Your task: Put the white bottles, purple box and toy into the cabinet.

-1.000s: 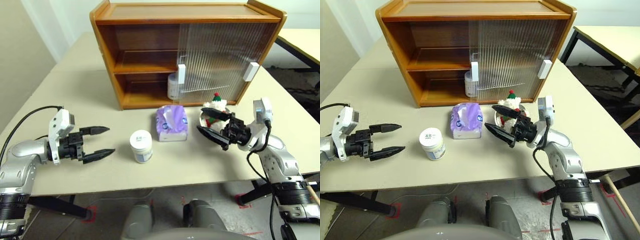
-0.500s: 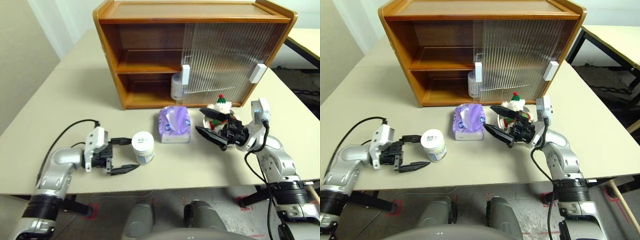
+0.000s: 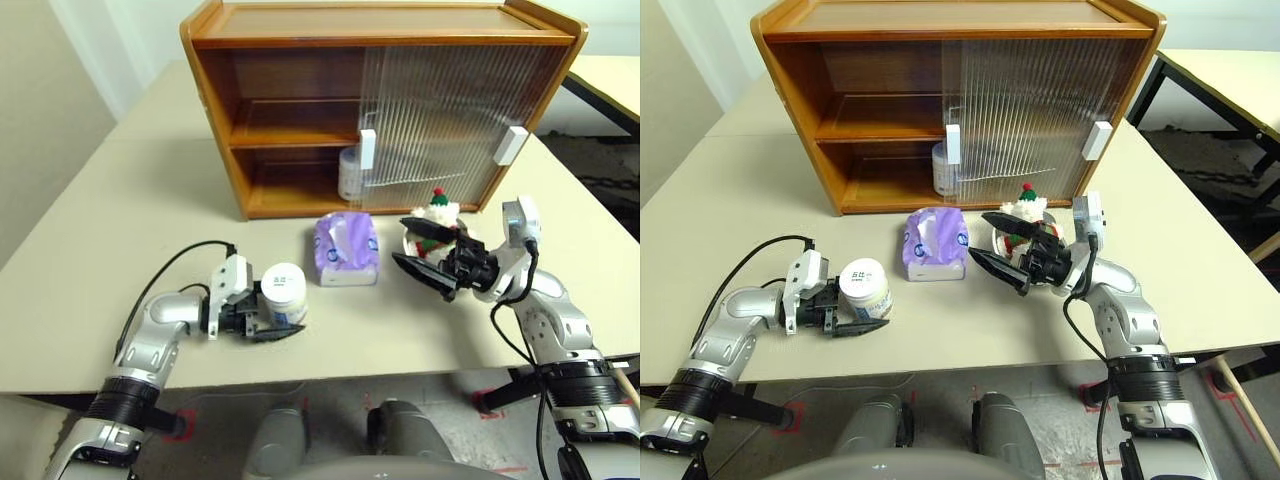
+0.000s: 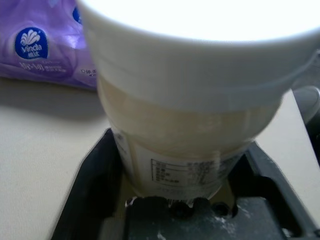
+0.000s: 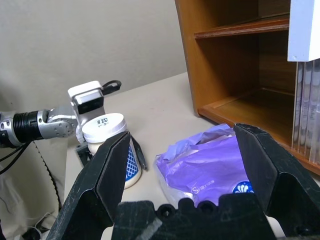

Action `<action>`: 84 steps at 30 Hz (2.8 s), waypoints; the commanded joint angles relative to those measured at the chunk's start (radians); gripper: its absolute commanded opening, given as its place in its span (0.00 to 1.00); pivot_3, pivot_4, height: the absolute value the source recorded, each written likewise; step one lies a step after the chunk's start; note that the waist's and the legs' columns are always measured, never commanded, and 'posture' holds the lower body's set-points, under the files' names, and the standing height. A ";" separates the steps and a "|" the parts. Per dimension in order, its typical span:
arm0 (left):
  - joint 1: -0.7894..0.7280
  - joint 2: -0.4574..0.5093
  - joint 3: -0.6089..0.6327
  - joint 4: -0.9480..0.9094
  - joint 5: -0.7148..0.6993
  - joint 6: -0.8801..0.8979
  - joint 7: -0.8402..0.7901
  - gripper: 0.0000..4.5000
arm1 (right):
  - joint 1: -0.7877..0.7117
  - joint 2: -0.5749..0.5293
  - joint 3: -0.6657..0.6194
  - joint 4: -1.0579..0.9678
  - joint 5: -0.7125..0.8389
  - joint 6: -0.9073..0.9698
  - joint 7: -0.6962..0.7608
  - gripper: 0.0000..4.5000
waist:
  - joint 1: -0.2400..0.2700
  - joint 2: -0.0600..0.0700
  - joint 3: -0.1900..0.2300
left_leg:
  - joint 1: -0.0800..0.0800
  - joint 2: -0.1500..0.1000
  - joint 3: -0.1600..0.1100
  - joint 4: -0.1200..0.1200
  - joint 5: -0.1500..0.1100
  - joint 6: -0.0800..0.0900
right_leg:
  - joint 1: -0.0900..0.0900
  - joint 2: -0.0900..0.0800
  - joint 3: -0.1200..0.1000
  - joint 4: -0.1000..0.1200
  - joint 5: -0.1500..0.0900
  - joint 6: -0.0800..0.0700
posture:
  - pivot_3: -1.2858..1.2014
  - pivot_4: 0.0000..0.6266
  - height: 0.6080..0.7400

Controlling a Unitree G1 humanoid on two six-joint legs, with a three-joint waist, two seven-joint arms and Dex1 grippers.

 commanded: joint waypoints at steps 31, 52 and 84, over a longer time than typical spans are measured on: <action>-0.598 -0.345 0.103 0.593 0.233 0.042 0.831 0.70 | -0.011 0.008 0.005 0.001 -0.014 -0.017 -0.002 1.00 | 0.009 -0.004 0.001 | -0.010 -0.002 -0.004 0.003 0.000 0.000 | -0.003 0.002 -0.001 -0.006 0.005 0.004 | 0.56 0.00 1.00; -0.820 -0.397 0.158 1.004 0.254 -0.075 0.996 0.70 | 0.008 0.002 -0.035 -0.093 -0.002 0.014 -0.141 1.00 | 0.006 -0.005 0.001 | -0.014 -0.002 -0.004 0.009 0.000 0.000 | -0.004 0.003 -0.003 -0.007 0.008 0.004 | 0.54 0.00 1.00; -0.849 -0.427 0.206 1.071 0.275 -0.057 1.044 0.70 | 0.146 0.007 -0.030 -0.275 0.022 0.061 -0.261 1.00 | -0.053 -0.013 0.019 | -0.014 -0.001 -0.005 0.011 -0.002 -0.004 | -0.004 0.004 -0.002 -0.006 0.008 0.004 | 0.52 0.10 1.00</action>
